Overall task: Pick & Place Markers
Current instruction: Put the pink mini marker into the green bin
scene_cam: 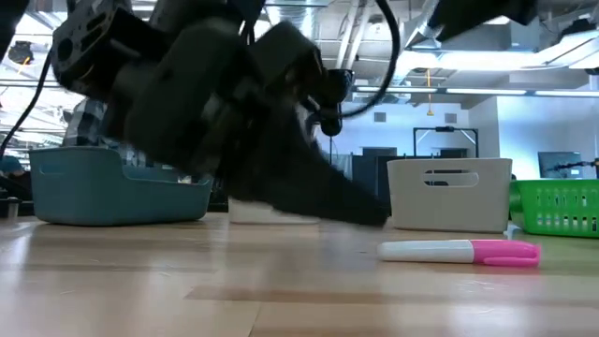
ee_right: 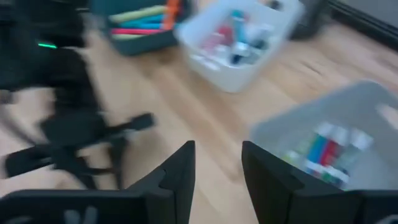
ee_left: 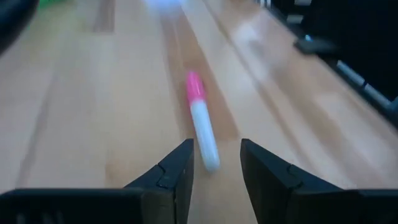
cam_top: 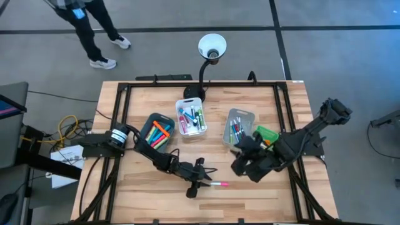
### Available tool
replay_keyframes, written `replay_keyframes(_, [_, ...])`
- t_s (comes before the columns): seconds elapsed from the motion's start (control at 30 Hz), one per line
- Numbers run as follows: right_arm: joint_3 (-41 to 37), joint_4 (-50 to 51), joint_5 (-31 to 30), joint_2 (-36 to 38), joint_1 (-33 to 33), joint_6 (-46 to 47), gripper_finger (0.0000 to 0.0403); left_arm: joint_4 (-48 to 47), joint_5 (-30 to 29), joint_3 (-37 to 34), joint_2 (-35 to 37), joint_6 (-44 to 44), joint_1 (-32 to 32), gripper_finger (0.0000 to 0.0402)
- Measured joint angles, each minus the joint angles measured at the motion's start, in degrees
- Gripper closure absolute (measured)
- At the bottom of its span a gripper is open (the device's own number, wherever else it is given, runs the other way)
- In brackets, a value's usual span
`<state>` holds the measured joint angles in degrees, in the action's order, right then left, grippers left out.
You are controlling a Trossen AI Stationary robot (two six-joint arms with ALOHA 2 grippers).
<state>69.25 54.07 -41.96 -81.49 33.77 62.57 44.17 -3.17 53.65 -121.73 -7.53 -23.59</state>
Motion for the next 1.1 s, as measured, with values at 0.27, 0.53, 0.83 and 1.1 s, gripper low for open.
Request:
replay_keyframes(0.27, [-0.1, -12.5, 4.3, -2.7, 3.1, -10.5, 0.0284, 0.7, -1.8, 1.6, -3.6, -0.4, -0.2, 0.0275])
replay_keyframes(0.53, [0.0, -13.0, 4.6, -6.8, 4.5, -10.6, 0.0284, -0.2, -3.8, 2.3, -3.7, -0.3, 0.0, 0.0289])
replay_keyframes(0.83, [0.0, -16.3, 14.0, -11.7, 4.5, -11.3, 0.0284, -1.3, -3.6, 2.3, -3.6, -0.5, 0.5, 0.0376])
replay_keyframes(1.1, [0.0, -17.3, 22.3, -21.2, 5.2, -15.6, 0.0242, -1.7, -4.0, 2.3, -3.5, -0.4, 1.2, 0.0371])
